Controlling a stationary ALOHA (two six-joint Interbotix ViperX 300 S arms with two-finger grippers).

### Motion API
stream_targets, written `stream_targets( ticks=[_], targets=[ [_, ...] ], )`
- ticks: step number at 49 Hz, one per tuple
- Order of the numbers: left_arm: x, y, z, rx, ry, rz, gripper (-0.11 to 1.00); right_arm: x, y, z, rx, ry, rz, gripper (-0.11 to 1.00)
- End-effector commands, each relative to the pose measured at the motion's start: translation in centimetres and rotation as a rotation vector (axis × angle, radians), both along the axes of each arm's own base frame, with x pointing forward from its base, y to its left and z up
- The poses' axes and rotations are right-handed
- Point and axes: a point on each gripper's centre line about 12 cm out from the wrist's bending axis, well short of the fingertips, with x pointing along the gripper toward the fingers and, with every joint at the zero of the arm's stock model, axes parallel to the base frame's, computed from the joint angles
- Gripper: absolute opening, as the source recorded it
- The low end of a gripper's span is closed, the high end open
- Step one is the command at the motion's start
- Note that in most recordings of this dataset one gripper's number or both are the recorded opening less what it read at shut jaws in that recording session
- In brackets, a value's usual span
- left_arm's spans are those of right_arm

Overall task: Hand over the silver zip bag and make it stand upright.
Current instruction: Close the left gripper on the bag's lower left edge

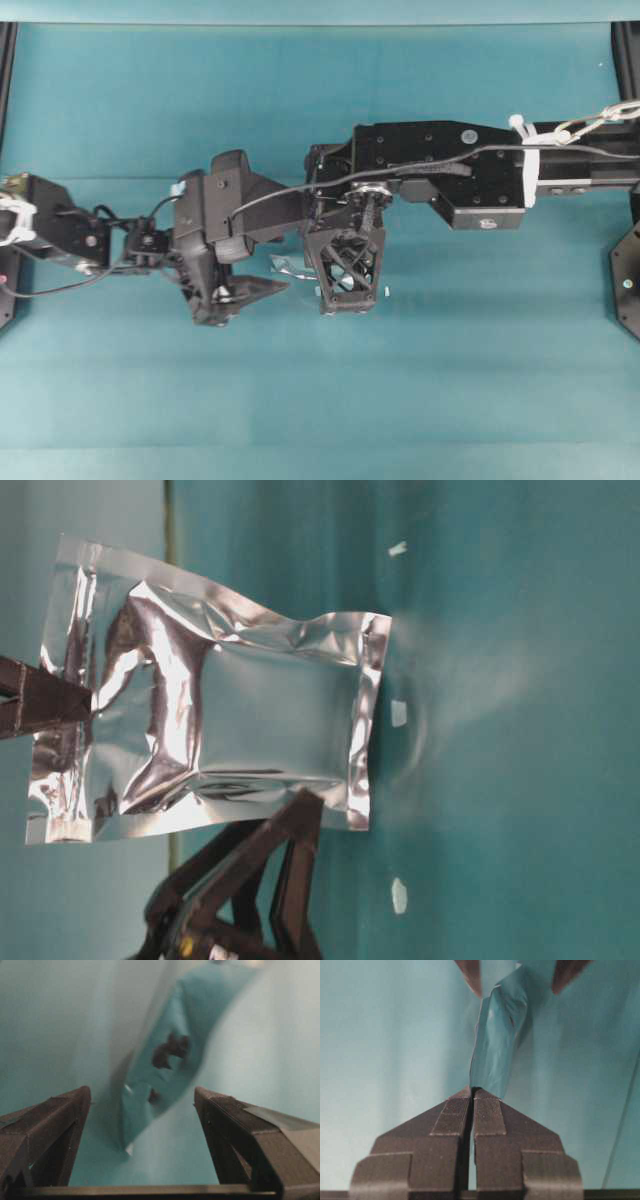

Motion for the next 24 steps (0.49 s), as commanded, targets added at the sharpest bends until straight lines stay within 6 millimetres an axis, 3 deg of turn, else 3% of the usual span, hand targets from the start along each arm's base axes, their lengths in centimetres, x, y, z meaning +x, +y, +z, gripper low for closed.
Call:
stream_targets(
  ticks=[1,12,24],
  targets=[
    [1.0,0.1,0.4,0.001,-0.037,0.002,0.90,0.2,0.1,0.9,-0.004,-0.032,0.014,0.01],
    [2.7,0.2,-0.1,0.001,-0.046,0.002,0.90,0.1,0.1,0.9,-0.005,-0.027,0.015,0.01],
    [3.1,0.3,-0.4,0.000,-0.041,0.003,0.90,0.2,0.1,0.8,-0.006,-0.035,0.014,0.01]
  ],
)
